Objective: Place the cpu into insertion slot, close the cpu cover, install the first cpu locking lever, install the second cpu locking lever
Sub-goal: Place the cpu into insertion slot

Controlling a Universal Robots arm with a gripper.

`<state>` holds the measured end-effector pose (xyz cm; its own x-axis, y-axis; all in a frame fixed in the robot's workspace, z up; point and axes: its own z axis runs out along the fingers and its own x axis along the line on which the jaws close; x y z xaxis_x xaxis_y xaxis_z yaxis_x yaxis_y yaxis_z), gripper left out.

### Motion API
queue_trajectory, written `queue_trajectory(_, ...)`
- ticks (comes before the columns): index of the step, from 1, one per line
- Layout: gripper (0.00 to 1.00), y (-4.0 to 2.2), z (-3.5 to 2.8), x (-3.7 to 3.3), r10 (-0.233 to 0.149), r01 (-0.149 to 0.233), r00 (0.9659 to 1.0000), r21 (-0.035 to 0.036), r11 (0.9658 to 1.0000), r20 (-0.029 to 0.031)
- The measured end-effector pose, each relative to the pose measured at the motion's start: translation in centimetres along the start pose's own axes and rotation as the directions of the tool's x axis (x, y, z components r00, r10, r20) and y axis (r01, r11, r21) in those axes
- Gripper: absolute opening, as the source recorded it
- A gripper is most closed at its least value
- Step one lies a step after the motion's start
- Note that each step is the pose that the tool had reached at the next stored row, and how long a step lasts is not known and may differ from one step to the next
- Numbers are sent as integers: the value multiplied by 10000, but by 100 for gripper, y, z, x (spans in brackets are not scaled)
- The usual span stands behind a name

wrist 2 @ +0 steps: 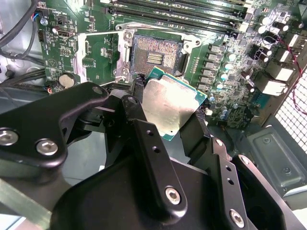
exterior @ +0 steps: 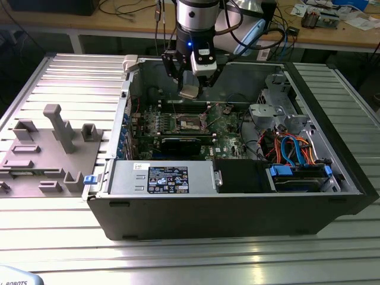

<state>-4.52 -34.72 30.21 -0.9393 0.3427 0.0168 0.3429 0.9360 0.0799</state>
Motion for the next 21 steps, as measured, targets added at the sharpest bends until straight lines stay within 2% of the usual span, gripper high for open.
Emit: queue_trajectory(21, 55, -2, 23, 0, 139, -140, 9999, 131, 9998, 61)
